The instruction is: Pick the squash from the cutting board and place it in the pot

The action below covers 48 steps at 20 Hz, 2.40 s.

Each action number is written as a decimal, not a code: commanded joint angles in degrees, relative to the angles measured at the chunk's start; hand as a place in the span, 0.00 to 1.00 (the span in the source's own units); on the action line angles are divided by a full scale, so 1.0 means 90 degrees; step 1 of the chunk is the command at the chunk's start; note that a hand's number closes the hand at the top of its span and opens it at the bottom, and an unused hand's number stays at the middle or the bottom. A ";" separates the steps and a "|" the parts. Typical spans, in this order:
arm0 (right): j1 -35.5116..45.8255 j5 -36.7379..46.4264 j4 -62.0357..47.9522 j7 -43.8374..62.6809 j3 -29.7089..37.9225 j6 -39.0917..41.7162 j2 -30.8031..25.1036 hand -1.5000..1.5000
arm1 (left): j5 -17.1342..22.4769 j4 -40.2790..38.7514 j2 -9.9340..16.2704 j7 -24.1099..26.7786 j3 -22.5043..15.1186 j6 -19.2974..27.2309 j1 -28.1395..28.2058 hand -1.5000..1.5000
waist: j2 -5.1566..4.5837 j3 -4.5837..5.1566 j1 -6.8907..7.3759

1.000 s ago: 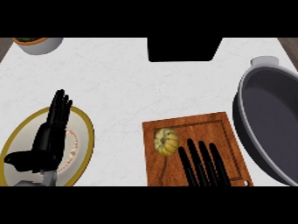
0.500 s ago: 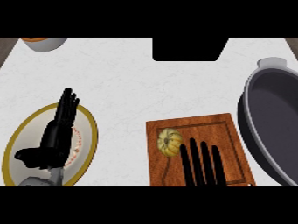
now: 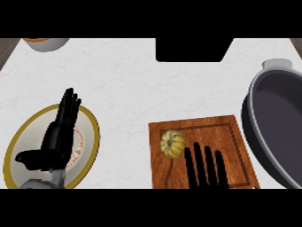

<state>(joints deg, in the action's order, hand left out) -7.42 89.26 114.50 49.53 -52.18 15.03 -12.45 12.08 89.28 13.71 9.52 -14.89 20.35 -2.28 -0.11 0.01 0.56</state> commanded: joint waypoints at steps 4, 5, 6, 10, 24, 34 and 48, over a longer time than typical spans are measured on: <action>0.0764 0.0211 -0.1678 0.0510 0.0145 -0.0124 0.1128 0.00 | -0.0033 0.0182 0.0046 -0.0120 0.0077 -0.0115 0.0145 0.50 | 0.0006 -0.0001 0.0022; 0.0869 0.0086 -0.1858 0.0454 0.0326 -0.0335 0.1104 0.00 | 0.0006 -0.0086 -0.0077 0.0216 0.0080 -0.0190 0.0237 0.50 | -0.0008 0.0000 0.0033; 0.1001 0.0064 -0.1904 0.0515 0.0331 -0.0181 0.1193 0.00 | -0.0074 0.0168 -0.0007 -0.0012 -0.0019 -0.0157 0.0239 0.50 | -0.0005 -0.0001 0.0059; 0.1222 -0.0074 -0.2806 0.0371 0.0591 -0.0912 0.1268 0.00 | -0.0002 0.0328 0.0126 -0.0173 0.0191 -0.0278 0.0203 0.50 | 0.0001 -0.0005 0.0030; 0.1796 0.0659 -0.3443 -0.0166 0.0614 -0.1871 0.0983 1.00 | -0.0613 0.0399 -0.0496 -0.0229 0.0186 -0.0116 0.0287 0.50 | 0.0018 -0.0002 -0.0049; 0.2465 -0.0285 -0.3527 0.1401 0.3978 -0.1947 0.1380 1.00 | -0.0400 0.0075 -0.0385 -0.0051 0.0711 -0.0400 0.0114 0.50 | -0.0156 -0.0058 -0.0370; 0.5173 0.0484 -0.5062 0.3130 0.7874 -0.1867 0.0056 1.00 | -0.0481 0.0122 -0.0476 0.0005 0.0352 -0.0652 -0.0158 0.50 | -0.0352 0.0013 0.0491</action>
<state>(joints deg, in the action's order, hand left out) 31.42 89.20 73.95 65.90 12.98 -2.21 -7.83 7.95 90.44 9.84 9.60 -10.69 15.20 -2.21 -3.01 -0.06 2.51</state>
